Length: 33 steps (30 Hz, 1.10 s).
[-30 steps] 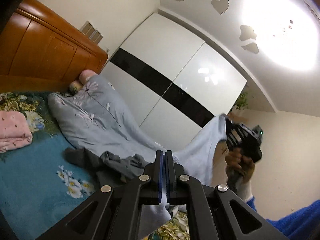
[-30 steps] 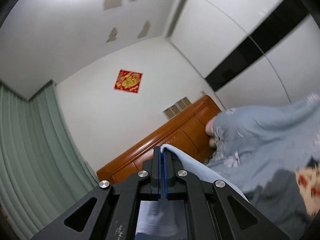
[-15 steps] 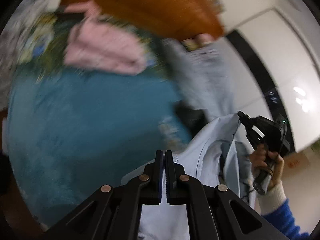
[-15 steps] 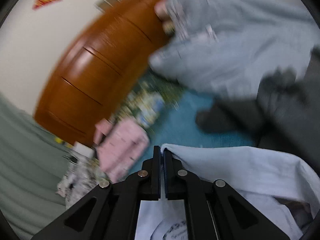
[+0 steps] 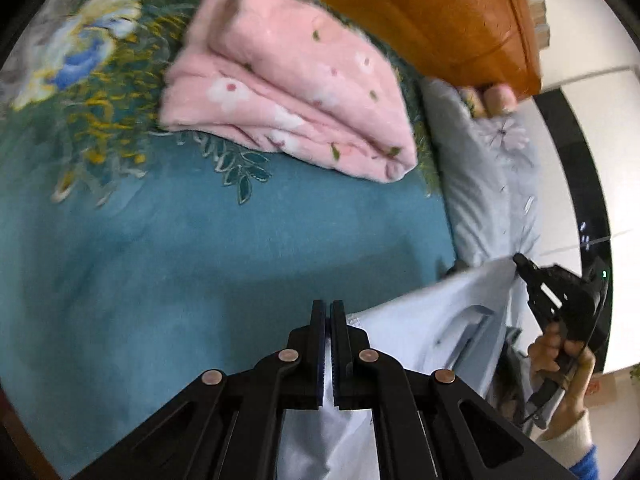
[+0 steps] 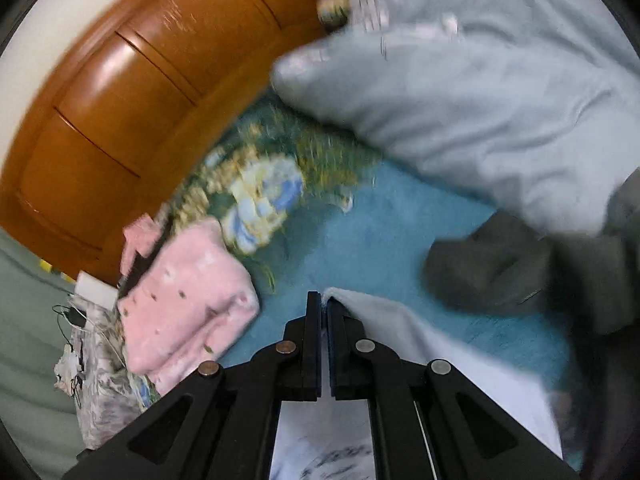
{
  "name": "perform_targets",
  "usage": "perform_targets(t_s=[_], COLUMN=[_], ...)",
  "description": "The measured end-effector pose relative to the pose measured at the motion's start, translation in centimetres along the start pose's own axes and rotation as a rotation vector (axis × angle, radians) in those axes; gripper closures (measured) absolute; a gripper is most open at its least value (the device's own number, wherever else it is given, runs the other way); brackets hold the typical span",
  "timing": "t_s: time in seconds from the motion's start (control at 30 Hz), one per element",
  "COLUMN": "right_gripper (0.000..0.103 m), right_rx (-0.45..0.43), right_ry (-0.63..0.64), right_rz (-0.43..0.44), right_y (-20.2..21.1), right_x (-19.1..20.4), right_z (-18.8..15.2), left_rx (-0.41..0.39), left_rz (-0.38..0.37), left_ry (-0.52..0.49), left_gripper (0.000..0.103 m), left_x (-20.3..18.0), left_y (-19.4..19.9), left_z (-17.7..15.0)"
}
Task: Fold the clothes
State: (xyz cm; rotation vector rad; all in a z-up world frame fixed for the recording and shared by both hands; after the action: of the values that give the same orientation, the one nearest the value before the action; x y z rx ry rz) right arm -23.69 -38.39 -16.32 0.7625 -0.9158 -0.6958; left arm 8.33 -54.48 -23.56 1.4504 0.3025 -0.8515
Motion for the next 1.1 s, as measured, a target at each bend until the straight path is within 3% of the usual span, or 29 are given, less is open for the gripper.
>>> perform_targets(t_s=[0.13, 0.2, 0.3, 0.37, 0.5, 0.7, 0.83, 0.97, 1.1], right_gripper=[0.095, 0.074, 0.073, 0.073, 0.073, 0.073, 0.073, 0.072, 0.060], right_rx=[0.011, -0.003, -0.001, 0.006, 0.039, 0.157, 0.179, 0.151, 0.142], right_ry=[0.015, -0.016, 0.006, 0.033, -0.007, -0.007, -0.022, -0.043, -0.044], right_rz=[-0.001, 0.048, 0.058, 0.046, 0.033, 0.036, 0.038, 0.010, 0.009], right_y=[-1.4, -0.4, 0.9, 1.7, 2.2, -0.4, -2.7, -4.4, -5.7], right_x=[0.2, -0.1, -0.9, -1.8, -4.7, -5.9, -5.6, -5.3, -4.6], right_z=[-1.6, -2.5, -4.7, -6.4, -8.6, -10.8, -11.0, -9.3, -7.6], left_rx=[-0.004, -0.001, 0.017, 0.052, 0.132, 0.201, 0.179, 0.183, 0.194], left_rz=[0.026, 0.026, 0.055, 0.109, 0.197, 0.296, 0.292, 0.269, 0.206], left_ry=[-0.016, -0.050, -0.176, -0.281, -0.405, -0.403, -0.383, -0.396, -0.371], left_gripper=[0.098, 0.078, 0.057, 0.052, 0.052, 0.055, 0.064, 0.079, 0.080], left_x=[0.8, 0.7, -0.4, -1.0, -1.3, 0.2, 0.6, 0.9, 0.7], left_y=[-0.2, 0.4, 1.1, 0.6, -1.7, -4.8, -4.1, -4.0, -3.2], left_z=[0.7, 0.4, -1.6, -3.6, -7.4, -9.8, -9.1, -8.9, -8.8])
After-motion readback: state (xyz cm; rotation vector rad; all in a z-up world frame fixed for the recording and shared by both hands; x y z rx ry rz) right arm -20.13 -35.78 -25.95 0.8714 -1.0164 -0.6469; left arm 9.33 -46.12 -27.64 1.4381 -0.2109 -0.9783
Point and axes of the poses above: each gripper's, at about its wrist camera, not at the fingertips, and y roughly against the way its jaws point, x to its left, z to its top, the point moved 9 cm from there along -y, roughly the way its jaws point, and after that the axes turned 2 degrees about y, right-handed, at the moved point
